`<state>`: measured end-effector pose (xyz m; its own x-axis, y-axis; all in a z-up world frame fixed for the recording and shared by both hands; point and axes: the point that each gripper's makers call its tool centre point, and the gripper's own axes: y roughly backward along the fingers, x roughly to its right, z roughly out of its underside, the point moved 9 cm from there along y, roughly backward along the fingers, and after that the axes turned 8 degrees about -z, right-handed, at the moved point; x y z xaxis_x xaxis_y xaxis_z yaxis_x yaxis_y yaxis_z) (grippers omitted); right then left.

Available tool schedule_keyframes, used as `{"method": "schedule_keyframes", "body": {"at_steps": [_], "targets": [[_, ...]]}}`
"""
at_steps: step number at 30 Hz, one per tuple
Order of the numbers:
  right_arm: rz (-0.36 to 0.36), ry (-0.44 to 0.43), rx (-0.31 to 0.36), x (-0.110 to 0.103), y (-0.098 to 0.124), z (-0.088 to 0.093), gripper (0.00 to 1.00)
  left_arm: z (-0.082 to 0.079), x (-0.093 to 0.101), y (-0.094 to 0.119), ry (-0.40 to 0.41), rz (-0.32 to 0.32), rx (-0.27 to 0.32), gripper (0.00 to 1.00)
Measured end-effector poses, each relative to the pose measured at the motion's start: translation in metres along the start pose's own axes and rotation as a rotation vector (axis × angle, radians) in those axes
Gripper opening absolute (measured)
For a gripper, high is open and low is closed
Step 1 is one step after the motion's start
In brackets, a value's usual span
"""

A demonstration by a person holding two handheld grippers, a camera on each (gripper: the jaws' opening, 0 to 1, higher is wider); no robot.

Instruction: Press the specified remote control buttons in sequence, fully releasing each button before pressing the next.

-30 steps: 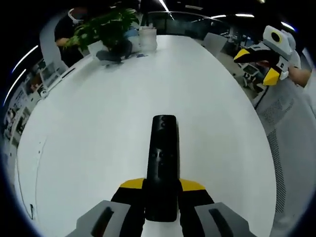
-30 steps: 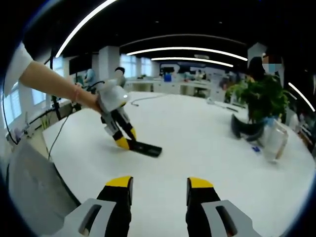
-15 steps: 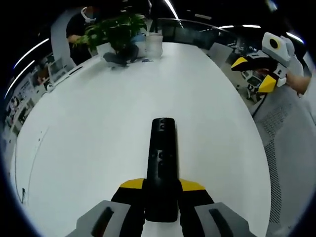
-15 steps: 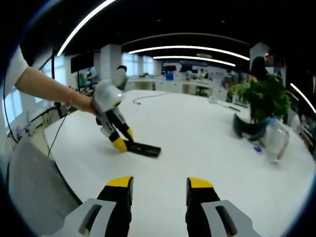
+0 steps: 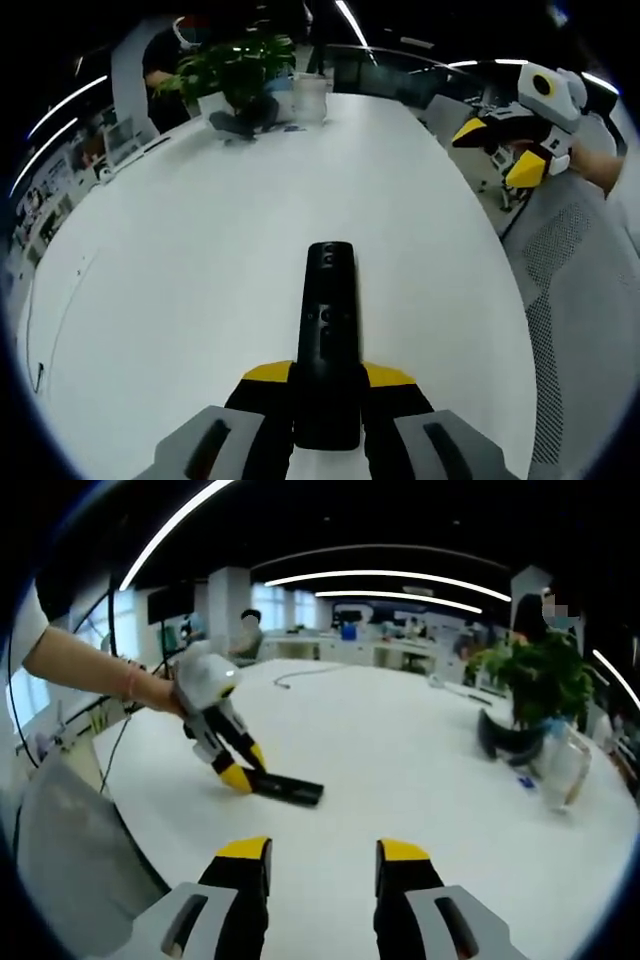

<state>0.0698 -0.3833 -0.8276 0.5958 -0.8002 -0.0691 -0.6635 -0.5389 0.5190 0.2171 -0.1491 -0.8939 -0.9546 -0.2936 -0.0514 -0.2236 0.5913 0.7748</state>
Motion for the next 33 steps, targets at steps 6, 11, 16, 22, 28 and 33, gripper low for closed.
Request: {"method": "schedule_keyframes", "body": {"at_steps": [6, 11, 16, 22, 28, 33], "targets": [[-0.004, 0.004, -0.001, 0.000, 0.000, 0.000, 0.38, 0.003, 0.007, 0.002, 0.013, -0.014, 0.009, 0.24], [-0.008, 0.008, -0.002, -0.001, 0.000, 0.000, 0.38, 0.004, 0.013, 0.004, 0.005, -0.029, 0.007, 0.24], [-0.009, 0.007, 0.004, -0.001, 0.000, 0.000, 0.38, 0.007, 0.021, 0.005, -0.016, -0.038, 0.005, 0.24], [-0.015, 0.010, 0.002, -0.002, -0.001, -0.001, 0.38, 0.009, 0.029, 0.008, -0.022, -0.042, 0.002, 0.24], [-0.028, 0.018, -0.010, -0.004, -0.001, 0.000, 0.37, 0.011, 0.038, 0.011, -0.016, -0.045, 0.015, 0.24], [-0.034, 0.021, -0.019, -0.004, -0.002, 0.001, 0.35, 0.014, 0.046, 0.013, 0.001, -0.054, 0.028, 0.24]]}}
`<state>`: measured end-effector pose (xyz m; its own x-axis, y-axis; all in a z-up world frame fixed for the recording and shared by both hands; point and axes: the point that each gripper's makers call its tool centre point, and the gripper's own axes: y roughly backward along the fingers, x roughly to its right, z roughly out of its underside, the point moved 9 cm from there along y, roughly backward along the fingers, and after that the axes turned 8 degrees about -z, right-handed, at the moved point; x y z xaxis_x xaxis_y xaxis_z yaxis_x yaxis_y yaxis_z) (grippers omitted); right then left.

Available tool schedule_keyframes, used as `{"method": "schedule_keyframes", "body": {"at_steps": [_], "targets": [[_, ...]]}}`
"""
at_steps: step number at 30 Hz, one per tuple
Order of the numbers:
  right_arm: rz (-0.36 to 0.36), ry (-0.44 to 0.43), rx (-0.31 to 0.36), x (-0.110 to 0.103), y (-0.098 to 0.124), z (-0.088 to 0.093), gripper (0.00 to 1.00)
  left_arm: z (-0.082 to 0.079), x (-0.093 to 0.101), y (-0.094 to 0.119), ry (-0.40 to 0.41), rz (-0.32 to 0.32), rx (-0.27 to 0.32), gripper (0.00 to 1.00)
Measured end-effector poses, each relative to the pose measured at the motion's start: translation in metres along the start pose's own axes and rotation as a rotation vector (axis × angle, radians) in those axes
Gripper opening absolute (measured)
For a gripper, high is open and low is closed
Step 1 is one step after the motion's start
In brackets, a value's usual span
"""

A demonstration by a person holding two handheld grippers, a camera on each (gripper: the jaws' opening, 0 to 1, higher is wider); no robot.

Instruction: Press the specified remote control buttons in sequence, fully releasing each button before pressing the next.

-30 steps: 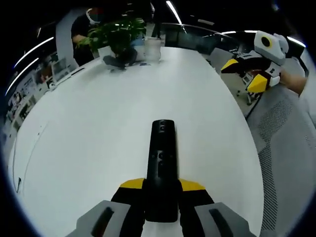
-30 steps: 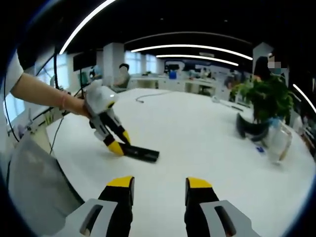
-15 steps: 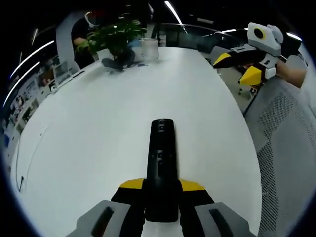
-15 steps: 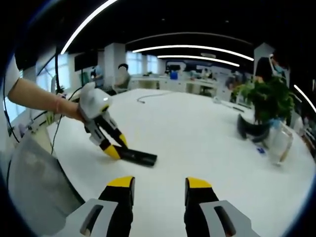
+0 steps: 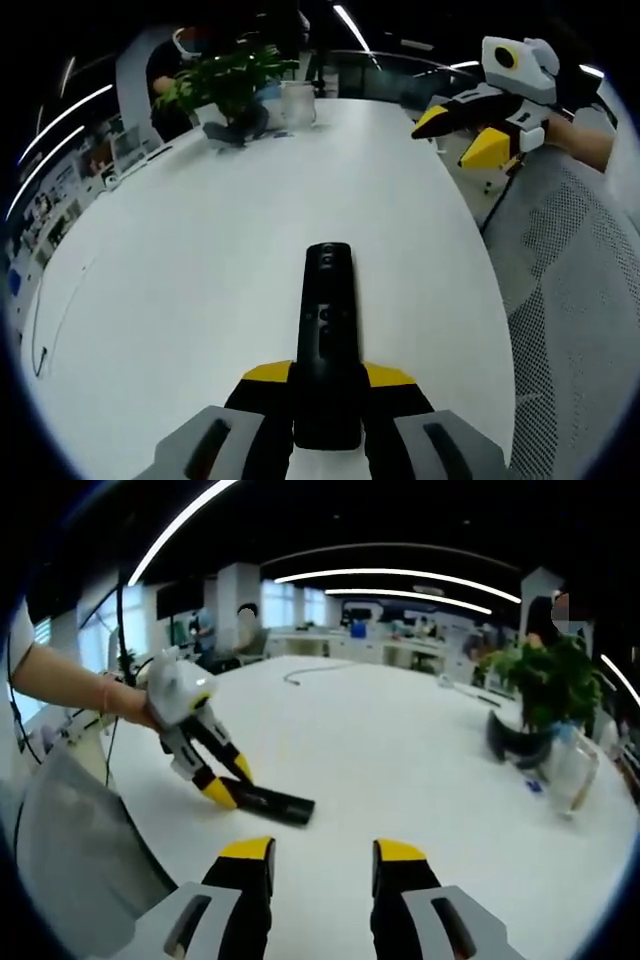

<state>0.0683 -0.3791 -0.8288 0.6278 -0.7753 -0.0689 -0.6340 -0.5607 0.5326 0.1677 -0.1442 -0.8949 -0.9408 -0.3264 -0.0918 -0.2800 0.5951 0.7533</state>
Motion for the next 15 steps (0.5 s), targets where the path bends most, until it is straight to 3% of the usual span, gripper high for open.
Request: {"method": "schedule_keyframes", "body": {"at_steps": [15], "targets": [[-0.010, -0.002, -0.016, -0.001, -0.001, 0.001, 0.34, 0.008, 0.029, 0.005, 0.035, -0.034, 0.054, 0.25]]}}
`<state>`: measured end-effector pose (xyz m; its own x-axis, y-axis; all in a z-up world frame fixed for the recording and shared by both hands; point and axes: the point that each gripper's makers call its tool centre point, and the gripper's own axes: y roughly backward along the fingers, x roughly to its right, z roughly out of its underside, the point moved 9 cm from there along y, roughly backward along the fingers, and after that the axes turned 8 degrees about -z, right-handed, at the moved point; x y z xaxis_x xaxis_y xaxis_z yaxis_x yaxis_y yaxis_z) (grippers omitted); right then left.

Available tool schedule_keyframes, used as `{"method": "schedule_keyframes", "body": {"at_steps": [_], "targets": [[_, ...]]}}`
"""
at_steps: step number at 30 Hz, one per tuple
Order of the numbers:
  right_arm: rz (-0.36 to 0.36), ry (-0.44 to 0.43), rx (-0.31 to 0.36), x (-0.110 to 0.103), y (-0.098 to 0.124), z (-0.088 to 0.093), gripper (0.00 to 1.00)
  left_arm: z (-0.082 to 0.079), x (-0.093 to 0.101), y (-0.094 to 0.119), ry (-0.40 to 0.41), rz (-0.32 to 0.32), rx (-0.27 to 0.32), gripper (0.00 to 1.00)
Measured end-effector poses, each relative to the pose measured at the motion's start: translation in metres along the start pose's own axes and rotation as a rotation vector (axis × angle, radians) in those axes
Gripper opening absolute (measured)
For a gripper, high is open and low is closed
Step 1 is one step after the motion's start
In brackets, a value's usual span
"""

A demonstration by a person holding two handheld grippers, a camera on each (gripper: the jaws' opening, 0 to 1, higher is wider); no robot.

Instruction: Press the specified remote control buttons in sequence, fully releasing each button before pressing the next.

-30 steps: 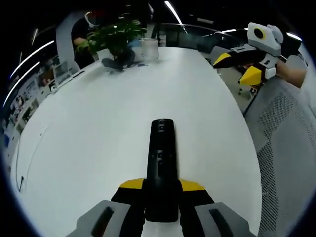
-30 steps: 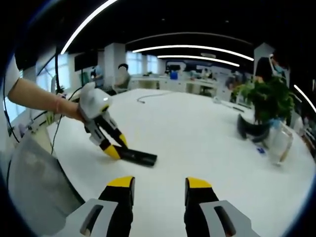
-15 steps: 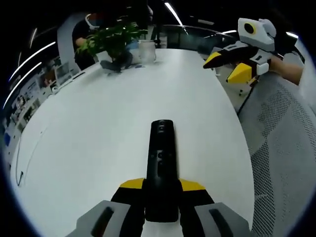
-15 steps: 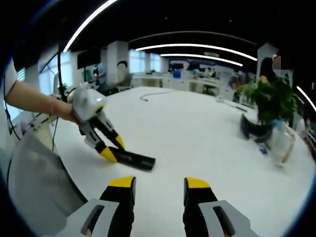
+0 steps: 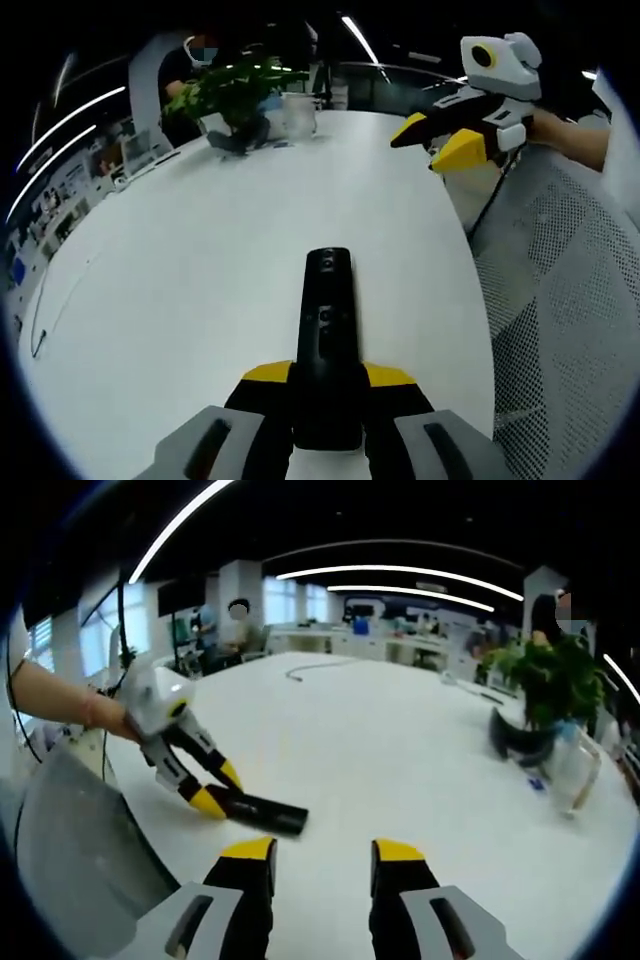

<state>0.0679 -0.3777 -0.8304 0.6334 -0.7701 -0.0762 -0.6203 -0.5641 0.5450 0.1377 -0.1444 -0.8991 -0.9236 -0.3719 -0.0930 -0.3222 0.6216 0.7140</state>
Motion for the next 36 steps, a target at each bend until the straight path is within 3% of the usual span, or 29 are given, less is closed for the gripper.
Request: {"method": "schedule_keyframes", "body": {"at_steps": [19, 25, 33, 36], "targets": [[-0.031, 0.012, -0.058, -0.003, -0.005, 0.005, 0.32, 0.009, 0.024, 0.008, 0.072, -0.068, 0.071, 0.25], [-0.055, 0.012, -0.081, -0.005, -0.007, 0.007, 0.26, 0.013, 0.029, 0.010, 0.110, -0.101, 0.106, 0.25], [-0.097, -0.001, -0.061, -0.008, -0.007, 0.006, 0.20, 0.014, 0.030, 0.010, 0.072, -0.073, 0.122, 0.25], [-0.101, -0.003, -0.064, -0.008, -0.007, 0.006, 0.17, 0.013, 0.033, 0.010, 0.030, -0.024, 0.129, 0.25]]}}
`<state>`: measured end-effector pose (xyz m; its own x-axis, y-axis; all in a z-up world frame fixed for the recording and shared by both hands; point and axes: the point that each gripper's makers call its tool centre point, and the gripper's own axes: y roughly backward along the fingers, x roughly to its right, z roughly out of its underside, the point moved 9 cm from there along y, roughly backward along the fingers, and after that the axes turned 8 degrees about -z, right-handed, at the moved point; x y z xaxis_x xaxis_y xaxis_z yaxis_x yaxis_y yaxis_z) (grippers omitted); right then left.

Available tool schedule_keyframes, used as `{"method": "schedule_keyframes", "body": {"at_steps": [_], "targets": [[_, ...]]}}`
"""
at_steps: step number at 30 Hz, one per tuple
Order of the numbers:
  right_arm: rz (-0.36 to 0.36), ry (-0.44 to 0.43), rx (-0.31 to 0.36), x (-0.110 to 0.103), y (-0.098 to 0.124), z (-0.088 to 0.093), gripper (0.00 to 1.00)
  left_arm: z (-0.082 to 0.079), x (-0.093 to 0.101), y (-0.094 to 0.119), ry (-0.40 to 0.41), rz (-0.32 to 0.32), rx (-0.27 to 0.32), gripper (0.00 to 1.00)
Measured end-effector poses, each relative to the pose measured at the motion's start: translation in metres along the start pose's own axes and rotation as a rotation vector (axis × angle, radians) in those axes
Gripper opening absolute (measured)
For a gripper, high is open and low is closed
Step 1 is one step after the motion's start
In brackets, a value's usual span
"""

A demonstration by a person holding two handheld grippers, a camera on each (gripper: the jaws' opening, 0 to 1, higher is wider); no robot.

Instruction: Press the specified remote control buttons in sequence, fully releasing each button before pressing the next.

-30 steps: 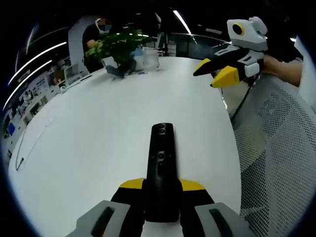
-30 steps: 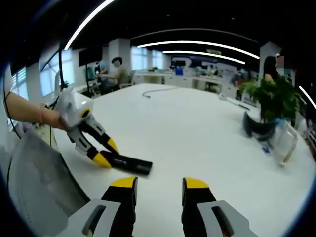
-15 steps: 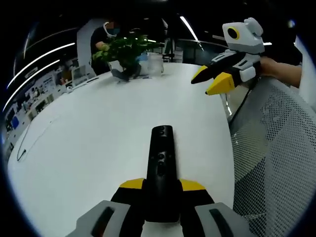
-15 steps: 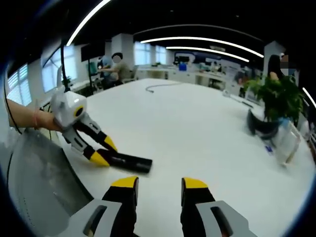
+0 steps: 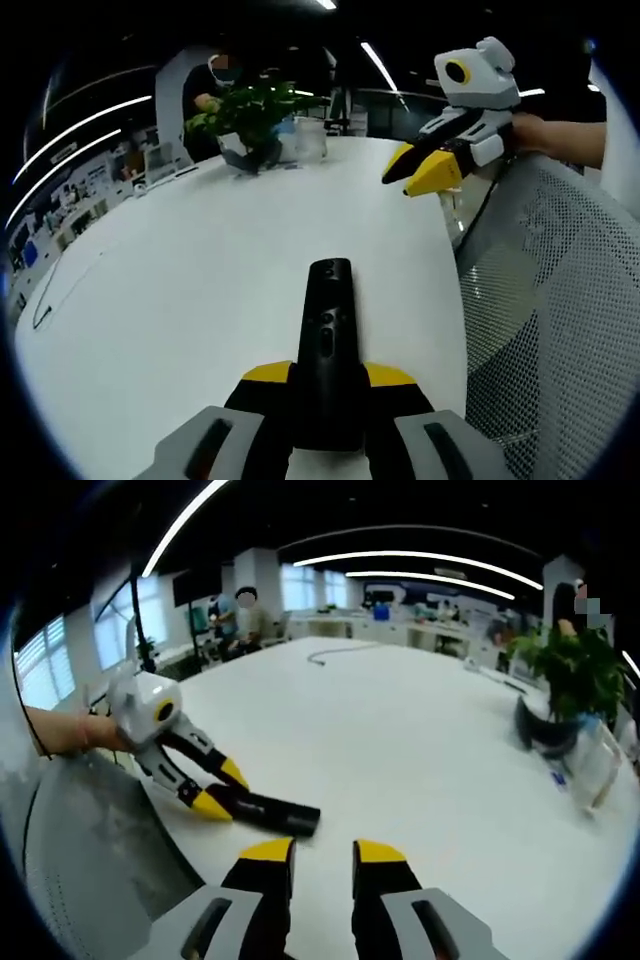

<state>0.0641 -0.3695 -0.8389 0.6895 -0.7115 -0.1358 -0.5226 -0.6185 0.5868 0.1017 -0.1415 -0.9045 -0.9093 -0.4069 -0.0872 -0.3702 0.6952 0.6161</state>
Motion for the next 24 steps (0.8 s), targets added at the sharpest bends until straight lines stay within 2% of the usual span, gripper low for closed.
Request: {"method": "schedule_keyframes", "body": {"at_steps": [3, 6, 8, 11, 16, 20, 24], "targets": [[-0.005, 0.003, 0.002, -0.001, 0.000, 0.000, 0.14, 0.000, 0.002, 0.001, -0.019, 0.021, 0.001, 0.25], [-0.011, 0.005, 0.000, -0.002, -0.001, -0.001, 0.12, -0.002, 0.009, 0.000, -0.053, 0.072, 0.002, 0.25], [-0.011, 0.005, -0.007, -0.002, -0.001, 0.000, 0.11, -0.003, 0.017, 0.000, -0.088, 0.128, 0.011, 0.25], [-0.013, 0.008, -0.016, -0.002, -0.001, 0.001, 0.10, -0.004, 0.023, 0.000, -0.116, 0.159, 0.014, 0.25], [-0.019, 0.014, -0.032, -0.004, -0.002, 0.002, 0.09, -0.004, 0.023, 0.000, -0.135, 0.163, 0.016, 0.25], [-0.029, 0.027, -0.060, -0.006, -0.005, 0.004, 0.08, -0.005, 0.020, 0.000, -0.092, 0.134, -0.030, 0.30], [-0.038, 0.043, -0.082, -0.008, -0.006, 0.005, 0.07, -0.002, 0.020, 0.004, -0.089, 0.144, -0.039, 0.28]]}}
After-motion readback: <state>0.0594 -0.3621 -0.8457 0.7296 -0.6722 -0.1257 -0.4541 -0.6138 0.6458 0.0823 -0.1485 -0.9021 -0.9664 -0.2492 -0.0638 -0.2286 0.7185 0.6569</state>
